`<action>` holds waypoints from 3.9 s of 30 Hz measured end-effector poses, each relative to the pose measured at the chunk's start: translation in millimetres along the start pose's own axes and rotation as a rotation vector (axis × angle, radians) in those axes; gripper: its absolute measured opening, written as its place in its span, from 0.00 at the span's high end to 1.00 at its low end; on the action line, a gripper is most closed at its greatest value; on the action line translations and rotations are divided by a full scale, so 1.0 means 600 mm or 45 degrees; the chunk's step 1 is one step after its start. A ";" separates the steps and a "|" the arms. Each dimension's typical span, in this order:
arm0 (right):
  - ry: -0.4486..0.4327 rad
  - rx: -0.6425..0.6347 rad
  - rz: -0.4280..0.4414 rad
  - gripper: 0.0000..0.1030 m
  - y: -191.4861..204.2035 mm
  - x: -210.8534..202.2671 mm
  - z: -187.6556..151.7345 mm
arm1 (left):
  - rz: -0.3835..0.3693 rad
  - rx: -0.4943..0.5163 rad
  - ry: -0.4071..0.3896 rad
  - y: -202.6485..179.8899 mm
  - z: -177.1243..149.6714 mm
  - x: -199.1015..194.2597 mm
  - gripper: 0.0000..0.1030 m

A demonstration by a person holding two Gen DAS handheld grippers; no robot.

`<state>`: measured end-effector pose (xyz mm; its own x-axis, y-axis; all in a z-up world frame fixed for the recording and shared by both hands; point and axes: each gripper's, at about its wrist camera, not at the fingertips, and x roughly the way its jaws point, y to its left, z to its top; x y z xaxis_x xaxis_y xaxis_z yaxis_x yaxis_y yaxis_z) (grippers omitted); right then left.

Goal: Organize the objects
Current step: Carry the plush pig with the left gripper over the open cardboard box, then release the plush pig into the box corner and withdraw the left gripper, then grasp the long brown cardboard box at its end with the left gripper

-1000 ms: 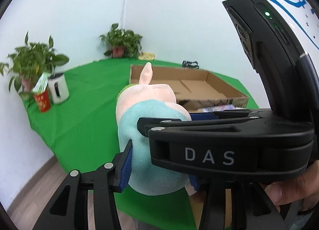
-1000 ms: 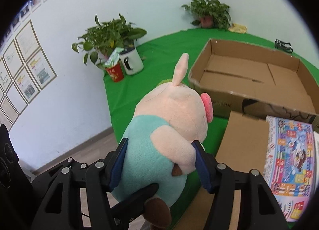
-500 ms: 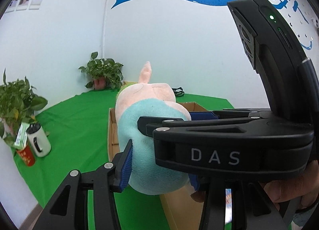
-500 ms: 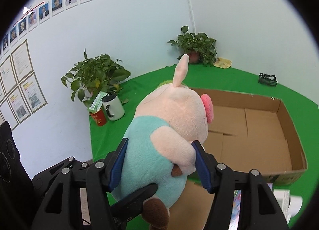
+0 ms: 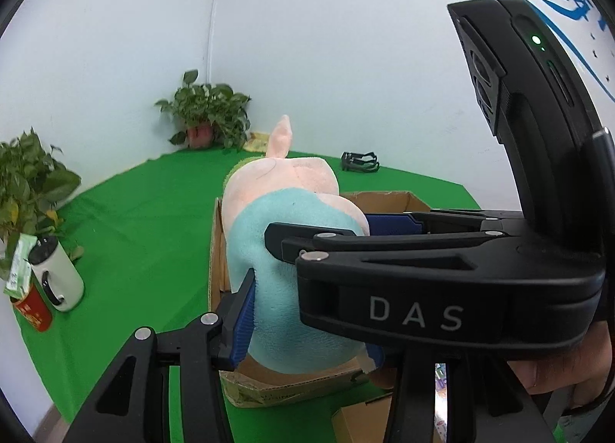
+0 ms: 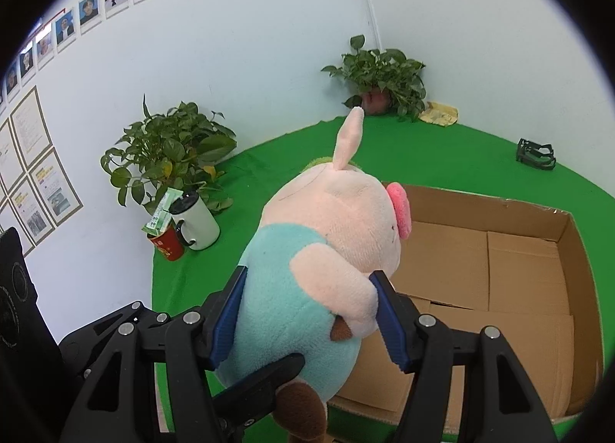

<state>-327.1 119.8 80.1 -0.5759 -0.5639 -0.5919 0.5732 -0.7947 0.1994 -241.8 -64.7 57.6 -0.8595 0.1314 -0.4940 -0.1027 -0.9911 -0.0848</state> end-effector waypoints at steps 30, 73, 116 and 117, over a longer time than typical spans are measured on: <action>0.264 0.231 0.183 0.23 -0.085 0.169 -0.046 | 0.172 -0.114 0.283 0.119 -0.095 0.228 0.33; -0.061 0.173 -0.307 0.01 -0.009 -0.283 -0.353 | 0.036 0.004 0.067 -0.123 -0.185 -0.167 0.00; 0.246 -0.007 -0.208 0.12 0.142 -0.228 -0.483 | -0.541 -0.322 0.574 -0.064 -0.362 -0.122 0.37; 0.246 -0.017 -0.206 0.12 0.142 -0.227 -0.482 | -0.539 -0.324 0.578 -0.062 -0.362 -0.119 0.37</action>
<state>-31.1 193.9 -48.2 -0.5396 -0.3749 -0.7538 0.4906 -0.8677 0.0803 -68.0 -32.3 -91.9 -0.4694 0.5589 -0.6836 -0.2156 -0.8233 -0.5250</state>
